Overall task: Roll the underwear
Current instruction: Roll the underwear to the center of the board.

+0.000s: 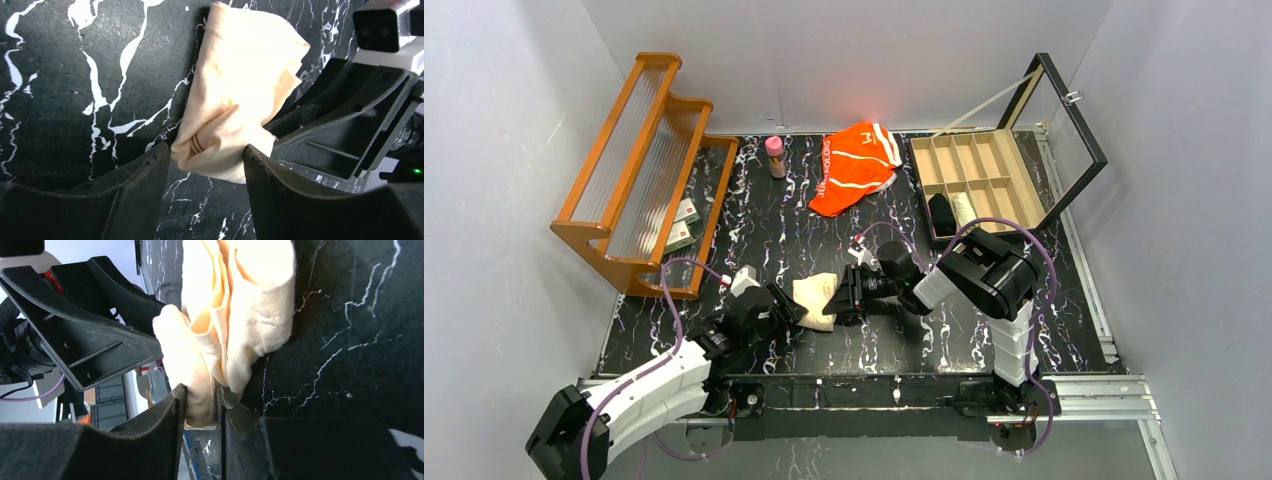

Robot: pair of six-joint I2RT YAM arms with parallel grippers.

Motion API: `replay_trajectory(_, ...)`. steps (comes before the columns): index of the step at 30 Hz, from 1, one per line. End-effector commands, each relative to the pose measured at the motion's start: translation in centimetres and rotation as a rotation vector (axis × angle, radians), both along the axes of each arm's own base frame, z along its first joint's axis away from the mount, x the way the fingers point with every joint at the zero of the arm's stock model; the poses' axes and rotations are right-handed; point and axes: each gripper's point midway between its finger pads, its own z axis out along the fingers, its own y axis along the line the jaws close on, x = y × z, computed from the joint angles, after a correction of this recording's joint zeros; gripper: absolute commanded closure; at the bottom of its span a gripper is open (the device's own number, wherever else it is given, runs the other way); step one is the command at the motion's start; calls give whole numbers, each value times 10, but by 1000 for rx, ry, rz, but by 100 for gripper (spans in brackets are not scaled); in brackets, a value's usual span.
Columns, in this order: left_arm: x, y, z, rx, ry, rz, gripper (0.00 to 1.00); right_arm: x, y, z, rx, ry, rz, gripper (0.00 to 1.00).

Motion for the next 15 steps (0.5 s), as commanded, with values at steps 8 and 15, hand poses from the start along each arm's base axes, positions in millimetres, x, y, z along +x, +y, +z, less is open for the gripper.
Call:
replay_trajectory(8,-13,19,-36,81,77,33,58,5,5,-6,-85,-26,31,69)
replay_trajectory(15,-10,17,-33,81,59,29,80,-1,14,7,-107,-98,105,60)
